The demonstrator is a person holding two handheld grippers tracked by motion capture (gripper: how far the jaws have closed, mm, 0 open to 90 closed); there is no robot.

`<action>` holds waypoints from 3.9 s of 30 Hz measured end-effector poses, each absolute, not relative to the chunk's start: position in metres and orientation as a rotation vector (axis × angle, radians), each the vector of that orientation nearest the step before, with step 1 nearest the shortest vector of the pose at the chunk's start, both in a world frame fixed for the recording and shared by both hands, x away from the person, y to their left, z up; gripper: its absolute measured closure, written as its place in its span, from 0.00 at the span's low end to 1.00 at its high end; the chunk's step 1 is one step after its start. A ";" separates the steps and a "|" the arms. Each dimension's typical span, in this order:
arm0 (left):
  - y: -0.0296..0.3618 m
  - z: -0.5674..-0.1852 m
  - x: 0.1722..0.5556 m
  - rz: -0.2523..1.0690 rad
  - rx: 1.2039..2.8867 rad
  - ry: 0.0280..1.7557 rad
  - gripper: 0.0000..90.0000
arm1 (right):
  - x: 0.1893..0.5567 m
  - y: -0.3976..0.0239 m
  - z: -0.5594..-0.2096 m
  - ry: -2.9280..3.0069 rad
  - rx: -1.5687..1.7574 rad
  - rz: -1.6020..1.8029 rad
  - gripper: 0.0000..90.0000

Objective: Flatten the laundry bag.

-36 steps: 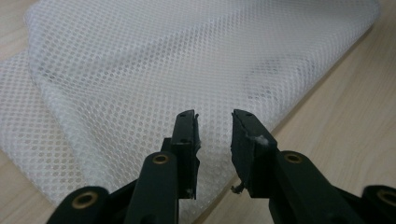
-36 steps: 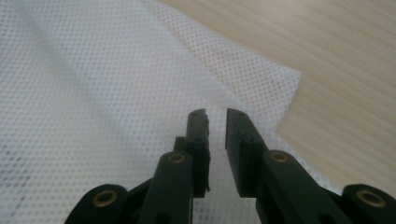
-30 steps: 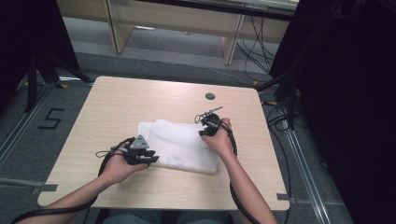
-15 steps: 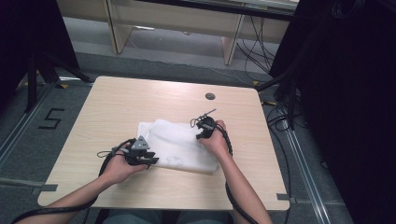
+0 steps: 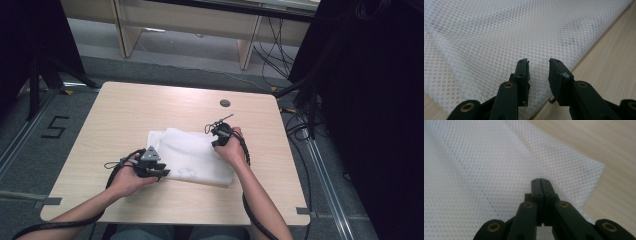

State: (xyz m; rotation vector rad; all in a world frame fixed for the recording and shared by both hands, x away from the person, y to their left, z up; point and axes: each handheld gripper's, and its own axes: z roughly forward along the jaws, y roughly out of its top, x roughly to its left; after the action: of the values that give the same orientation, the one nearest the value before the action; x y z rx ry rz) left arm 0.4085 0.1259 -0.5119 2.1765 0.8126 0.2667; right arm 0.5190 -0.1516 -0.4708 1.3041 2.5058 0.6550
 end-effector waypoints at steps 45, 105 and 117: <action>0.126 -0.513 0.409 0.272 2.181 0.811 0.76 | 0.488 -0.153 -0.425 2.481 1.133 0.779 1.00; 0.125 -0.514 0.408 0.280 2.171 0.826 0.76 | 0.387 -0.153 -0.442 2.592 0.905 1.043 1.00; 0.144 -0.487 0.401 0.279 2.089 0.832 0.68 | 0.385 -0.154 -0.448 2.611 0.909 1.031 1.00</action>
State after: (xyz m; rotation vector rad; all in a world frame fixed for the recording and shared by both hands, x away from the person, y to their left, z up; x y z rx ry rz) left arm 0.4013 0.1443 -0.4868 2.0891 0.8325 0.2795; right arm 0.3848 -0.1543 -0.4481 0.9090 2.6111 1.0305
